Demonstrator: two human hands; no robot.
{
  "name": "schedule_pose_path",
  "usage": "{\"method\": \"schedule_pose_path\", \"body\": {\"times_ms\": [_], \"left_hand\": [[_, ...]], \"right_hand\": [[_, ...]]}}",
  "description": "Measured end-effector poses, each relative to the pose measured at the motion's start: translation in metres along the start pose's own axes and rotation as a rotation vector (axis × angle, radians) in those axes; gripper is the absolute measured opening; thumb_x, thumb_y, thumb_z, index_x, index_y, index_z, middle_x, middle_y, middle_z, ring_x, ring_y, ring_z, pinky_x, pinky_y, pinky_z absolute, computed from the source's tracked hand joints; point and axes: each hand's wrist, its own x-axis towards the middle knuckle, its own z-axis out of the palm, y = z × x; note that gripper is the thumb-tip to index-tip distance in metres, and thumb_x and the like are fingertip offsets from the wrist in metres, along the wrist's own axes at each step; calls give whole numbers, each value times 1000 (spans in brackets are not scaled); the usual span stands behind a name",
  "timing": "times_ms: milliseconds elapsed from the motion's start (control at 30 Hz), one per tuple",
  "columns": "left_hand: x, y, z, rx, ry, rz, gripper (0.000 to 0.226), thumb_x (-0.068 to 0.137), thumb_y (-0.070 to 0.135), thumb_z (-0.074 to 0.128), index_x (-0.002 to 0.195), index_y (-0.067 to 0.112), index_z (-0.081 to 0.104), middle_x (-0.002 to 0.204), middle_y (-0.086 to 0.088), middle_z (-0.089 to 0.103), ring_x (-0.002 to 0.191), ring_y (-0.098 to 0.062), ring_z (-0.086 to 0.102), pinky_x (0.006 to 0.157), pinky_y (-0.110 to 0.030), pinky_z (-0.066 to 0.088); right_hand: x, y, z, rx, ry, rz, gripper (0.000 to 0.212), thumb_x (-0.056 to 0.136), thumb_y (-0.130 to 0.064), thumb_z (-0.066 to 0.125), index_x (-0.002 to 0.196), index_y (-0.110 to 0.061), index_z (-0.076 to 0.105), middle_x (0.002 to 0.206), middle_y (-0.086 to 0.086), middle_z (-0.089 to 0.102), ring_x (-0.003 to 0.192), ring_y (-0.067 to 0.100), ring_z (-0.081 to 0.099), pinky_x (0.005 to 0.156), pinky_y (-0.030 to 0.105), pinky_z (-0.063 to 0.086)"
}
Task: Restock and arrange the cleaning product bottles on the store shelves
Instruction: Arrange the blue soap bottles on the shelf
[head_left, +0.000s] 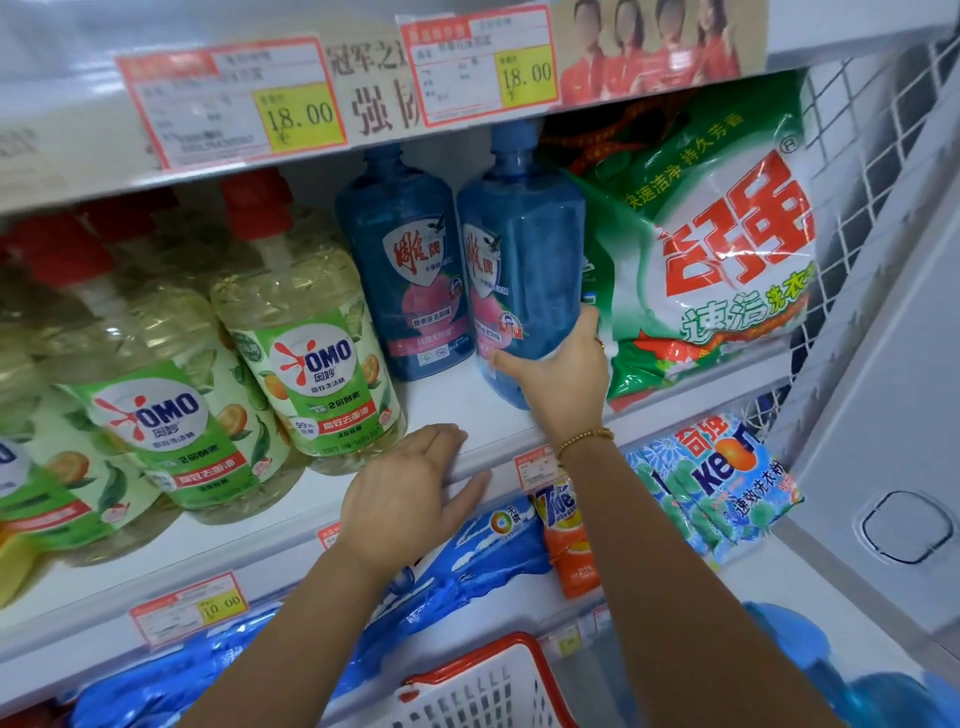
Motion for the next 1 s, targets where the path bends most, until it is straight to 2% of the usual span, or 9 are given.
{"method": "schedule_pose_path", "body": {"times_ms": [133,267,433,567,700,733,800,867,1000], "left_hand": [[0,-1,-2,-76,44,-11,45,87,54,43,99,18,68,93,7,70,64,-11,66,48,-18,45],[-2,-2,1,-58,82,42,42,87,51,44,97,17,68,90,6,69,61,-11,64,48,-17,44],[-4,-3,1,-40,26,39,42,87,50,43,96,17,68,87,5,69,60,-12,64,46,-20,45],[-3,3,-9,-153,-34,-84,54,85,57,34,101,17,67,96,2,68,74,-20,66,59,-27,50],[0,47,-41,-663,83,-362,44,91,51,49,111,15,66,114,2,63,105,-17,60,90,-25,43],[4,66,-52,-866,46,-465,38,92,48,55,108,16,67,112,4,63,106,-15,59,96,-28,43],[11,105,-74,-1403,-237,-575,42,83,54,64,103,17,69,112,-5,69,106,-19,62,103,-42,44],[5,129,-87,-1776,-471,-563,55,76,54,68,113,13,65,116,-14,69,107,-25,65,96,-44,50],[-13,126,-108,-2246,-438,-422,63,60,40,88,113,11,71,120,-14,67,108,-26,65,93,-41,53]], "right_hand": [[-6,-5,-11,320,-121,146,68,61,-26,88,116,-20,48,101,-7,68,89,13,66,80,30,54],[-2,-5,-26,774,-312,392,59,70,-14,82,122,-13,54,113,9,69,96,24,70,85,43,57],[-16,-16,-69,903,-530,413,57,76,-16,74,129,-10,54,121,13,65,107,29,65,83,42,57],[-55,-31,-135,939,-679,496,53,57,-30,85,105,-13,71,107,11,71,92,25,70,67,35,58],[-113,-20,-195,881,-732,561,72,24,-34,96,89,-10,78,99,16,73,82,28,72,60,35,58],[-127,-15,-205,869,-738,571,75,22,-33,96,90,-7,77,98,19,72,80,29,72,59,36,58],[-148,-6,-217,834,-762,570,84,23,-31,96,98,0,74,98,22,71,78,30,72,61,35,58],[-159,-2,-224,815,-806,554,93,27,-31,97,108,1,67,102,22,71,82,29,72,65,33,57],[-162,-8,-238,855,-888,454,78,32,-31,97,101,-5,72,96,16,73,81,24,72,67,31,57]]}}
